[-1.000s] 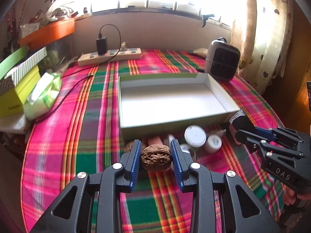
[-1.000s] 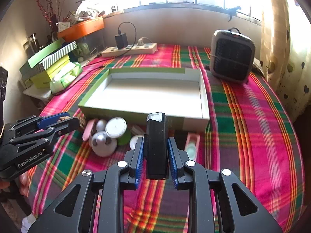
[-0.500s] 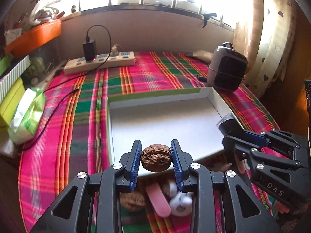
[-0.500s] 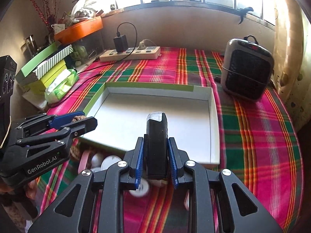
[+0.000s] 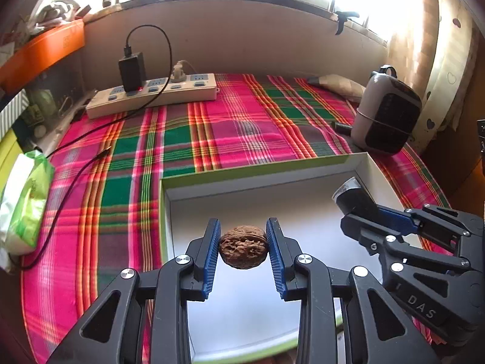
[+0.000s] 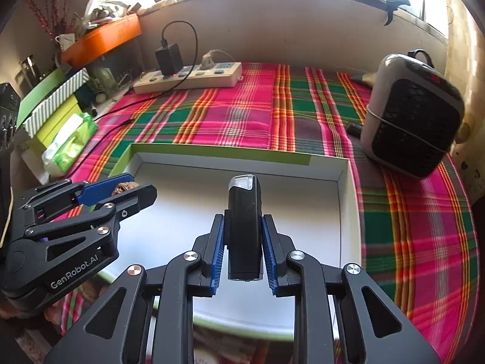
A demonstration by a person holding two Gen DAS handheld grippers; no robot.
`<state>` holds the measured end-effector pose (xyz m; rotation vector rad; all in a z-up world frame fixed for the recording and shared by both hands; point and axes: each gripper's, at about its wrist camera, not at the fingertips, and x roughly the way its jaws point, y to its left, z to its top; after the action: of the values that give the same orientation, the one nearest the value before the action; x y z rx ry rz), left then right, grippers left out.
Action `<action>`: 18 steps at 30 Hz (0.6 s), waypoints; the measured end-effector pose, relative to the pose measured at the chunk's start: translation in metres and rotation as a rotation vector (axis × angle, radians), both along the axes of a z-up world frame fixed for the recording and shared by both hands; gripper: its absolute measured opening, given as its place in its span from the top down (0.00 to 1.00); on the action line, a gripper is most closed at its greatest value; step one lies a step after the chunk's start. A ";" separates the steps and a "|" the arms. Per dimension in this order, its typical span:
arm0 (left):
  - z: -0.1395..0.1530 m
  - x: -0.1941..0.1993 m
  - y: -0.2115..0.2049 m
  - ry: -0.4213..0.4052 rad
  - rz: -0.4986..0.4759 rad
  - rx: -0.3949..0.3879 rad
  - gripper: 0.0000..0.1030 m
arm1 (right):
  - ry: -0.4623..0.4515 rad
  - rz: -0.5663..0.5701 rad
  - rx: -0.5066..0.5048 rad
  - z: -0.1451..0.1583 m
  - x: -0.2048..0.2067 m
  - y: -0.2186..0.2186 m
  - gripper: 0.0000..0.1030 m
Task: Organize objects
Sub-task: 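Open the left gripper to drop the walnut while the right releases the gadget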
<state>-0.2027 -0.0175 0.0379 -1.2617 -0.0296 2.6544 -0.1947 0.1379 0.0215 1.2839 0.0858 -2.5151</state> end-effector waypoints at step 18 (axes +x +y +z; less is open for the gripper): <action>-0.022 -0.028 0.000 -0.052 0.006 -0.024 0.72 | -0.050 -0.037 0.033 -0.021 -0.025 -0.002 0.76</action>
<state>-0.2305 -0.0172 0.0159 -1.3395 -0.0084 2.6343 -0.2196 0.1361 0.0001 1.3730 0.0939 -2.5208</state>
